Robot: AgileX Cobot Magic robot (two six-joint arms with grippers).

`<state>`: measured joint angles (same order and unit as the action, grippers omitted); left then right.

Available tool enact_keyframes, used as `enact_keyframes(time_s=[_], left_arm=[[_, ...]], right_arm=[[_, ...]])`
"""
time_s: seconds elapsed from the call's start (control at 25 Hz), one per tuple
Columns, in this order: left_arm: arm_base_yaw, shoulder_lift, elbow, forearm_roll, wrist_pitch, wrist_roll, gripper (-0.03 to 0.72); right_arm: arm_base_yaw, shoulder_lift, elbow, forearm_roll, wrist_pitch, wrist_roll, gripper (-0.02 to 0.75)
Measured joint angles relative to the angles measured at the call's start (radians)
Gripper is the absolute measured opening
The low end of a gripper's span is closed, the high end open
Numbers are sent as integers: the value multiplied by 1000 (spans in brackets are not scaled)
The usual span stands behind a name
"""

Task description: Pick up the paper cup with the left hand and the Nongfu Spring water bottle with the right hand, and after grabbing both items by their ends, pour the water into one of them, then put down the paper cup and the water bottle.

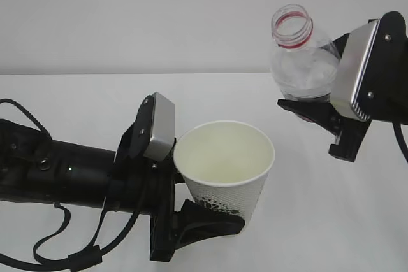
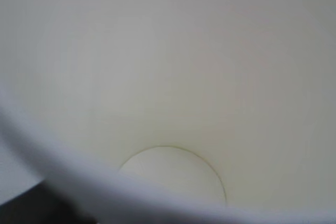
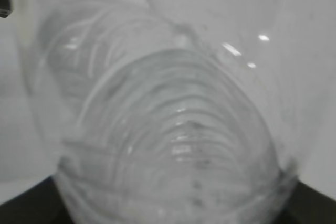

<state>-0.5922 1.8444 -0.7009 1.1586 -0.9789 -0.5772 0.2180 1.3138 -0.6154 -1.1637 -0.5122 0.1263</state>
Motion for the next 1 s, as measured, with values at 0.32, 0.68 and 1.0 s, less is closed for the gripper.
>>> enact_keyframes(time_s=[0.32, 0.68, 1.0], left_arm=[[0, 0, 0, -3, -12, 2, 536], [0, 0, 0, -6, -41, 2, 536], [0, 0, 0, 24, -43, 2, 534]], right_arm=[[0, 0, -38, 0, 0, -78, 485], [0, 0, -57, 0, -1, -170, 485], [2, 0, -57, 0, -1, -248, 485]])
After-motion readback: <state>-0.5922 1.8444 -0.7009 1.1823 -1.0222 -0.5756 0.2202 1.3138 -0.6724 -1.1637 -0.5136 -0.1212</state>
